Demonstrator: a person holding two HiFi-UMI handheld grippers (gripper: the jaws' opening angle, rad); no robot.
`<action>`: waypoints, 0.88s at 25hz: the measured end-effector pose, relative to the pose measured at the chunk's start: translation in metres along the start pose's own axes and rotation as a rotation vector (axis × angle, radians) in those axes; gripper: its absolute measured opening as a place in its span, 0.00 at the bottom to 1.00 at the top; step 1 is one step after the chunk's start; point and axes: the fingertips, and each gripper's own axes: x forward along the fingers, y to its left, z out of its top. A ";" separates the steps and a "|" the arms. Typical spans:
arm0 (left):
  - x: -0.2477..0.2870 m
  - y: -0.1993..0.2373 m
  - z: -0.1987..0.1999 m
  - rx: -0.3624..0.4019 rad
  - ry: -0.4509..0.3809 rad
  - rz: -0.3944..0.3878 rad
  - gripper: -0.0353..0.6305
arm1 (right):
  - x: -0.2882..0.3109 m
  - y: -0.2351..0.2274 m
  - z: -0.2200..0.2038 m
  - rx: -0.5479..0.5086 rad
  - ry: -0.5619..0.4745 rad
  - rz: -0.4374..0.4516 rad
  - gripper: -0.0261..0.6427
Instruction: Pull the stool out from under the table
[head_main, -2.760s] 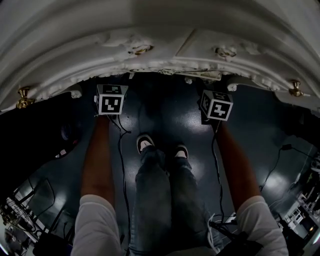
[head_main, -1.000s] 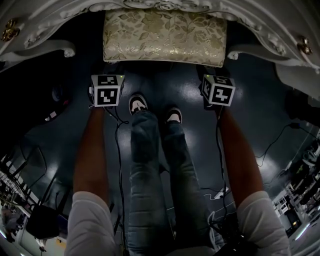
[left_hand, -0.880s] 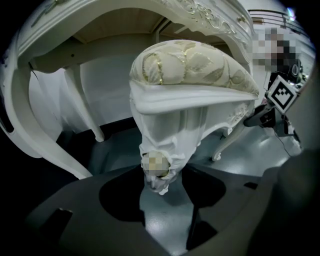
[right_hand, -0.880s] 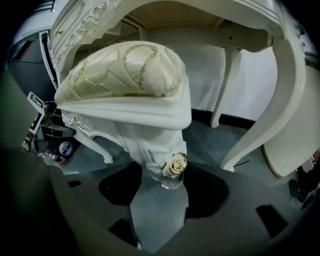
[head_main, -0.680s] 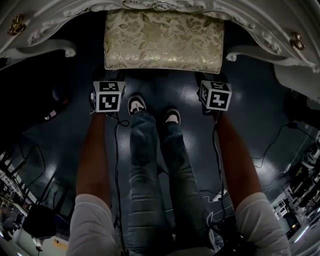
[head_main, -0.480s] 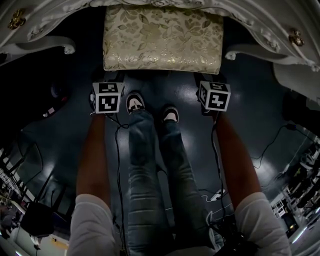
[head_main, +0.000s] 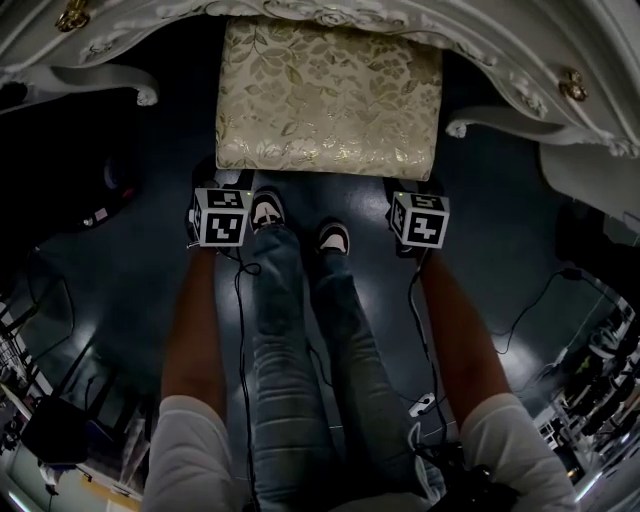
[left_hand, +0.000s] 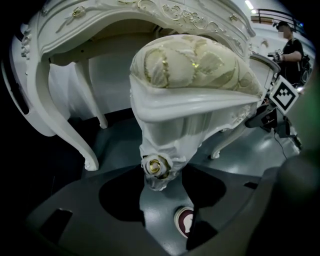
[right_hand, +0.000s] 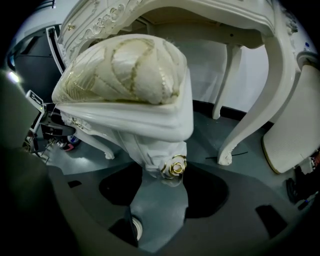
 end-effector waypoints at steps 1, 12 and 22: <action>-0.001 0.000 -0.002 -0.002 0.012 0.002 0.43 | 0.000 0.001 -0.002 0.002 0.008 0.004 0.42; 0.002 0.001 -0.001 -0.010 0.035 0.000 0.43 | 0.003 0.000 -0.002 -0.002 0.046 0.023 0.42; 0.000 0.001 0.002 -0.005 0.024 -0.002 0.43 | 0.000 0.000 -0.002 0.008 0.042 0.001 0.42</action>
